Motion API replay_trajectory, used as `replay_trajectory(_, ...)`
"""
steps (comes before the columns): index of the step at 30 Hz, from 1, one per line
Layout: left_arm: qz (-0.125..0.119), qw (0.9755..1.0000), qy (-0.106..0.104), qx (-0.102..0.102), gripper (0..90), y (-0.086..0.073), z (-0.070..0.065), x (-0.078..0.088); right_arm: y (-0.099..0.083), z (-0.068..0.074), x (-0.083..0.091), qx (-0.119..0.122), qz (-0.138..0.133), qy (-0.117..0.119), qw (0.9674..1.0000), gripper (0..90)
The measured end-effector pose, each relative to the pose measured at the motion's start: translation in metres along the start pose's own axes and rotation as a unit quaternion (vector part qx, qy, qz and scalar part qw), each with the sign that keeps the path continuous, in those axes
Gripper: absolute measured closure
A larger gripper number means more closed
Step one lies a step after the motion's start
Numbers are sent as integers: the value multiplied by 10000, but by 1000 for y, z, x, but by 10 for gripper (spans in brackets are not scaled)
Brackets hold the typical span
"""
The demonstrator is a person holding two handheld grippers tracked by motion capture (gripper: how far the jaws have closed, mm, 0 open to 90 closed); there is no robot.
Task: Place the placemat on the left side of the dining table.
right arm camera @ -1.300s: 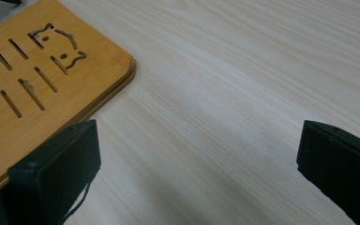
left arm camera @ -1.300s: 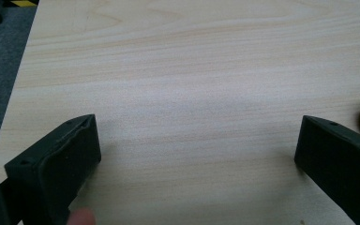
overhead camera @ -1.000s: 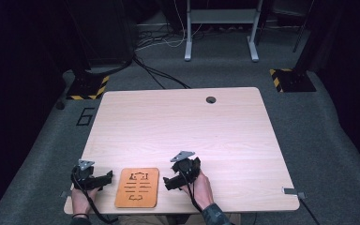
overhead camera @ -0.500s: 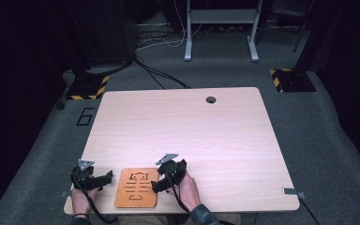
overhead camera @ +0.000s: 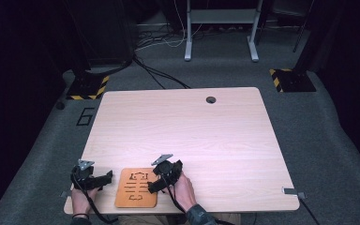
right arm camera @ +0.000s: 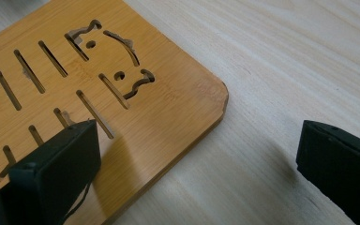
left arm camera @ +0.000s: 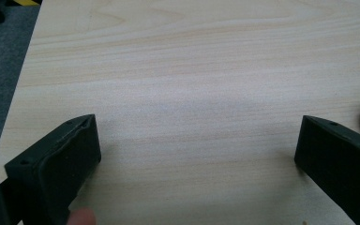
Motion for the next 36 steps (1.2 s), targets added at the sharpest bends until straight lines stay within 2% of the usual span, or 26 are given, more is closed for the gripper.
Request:
replay_trajectory(6,0,10000,11,-4,2,0,0,0,2,4,-2,91,22,9,10000,0)
replay_trajectory(17,-3,10000,15,0,2,0,0,0,0,3,-1,61,60,48,10000,0)
replay_trajectory(36,-3,10000,20,5,2,0,0,0,-6,-10,6,-87,113,46,9999,0)
Point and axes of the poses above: each handheld gripper's, and its own axes: x roughly backward along the jaws, y roughly out of its top, z roughly to its left, the point moved 2 cm from there along -x, roughly forward along the jaws, and after that the axes turned 3 degrees about -z, right-handed, at the moved point
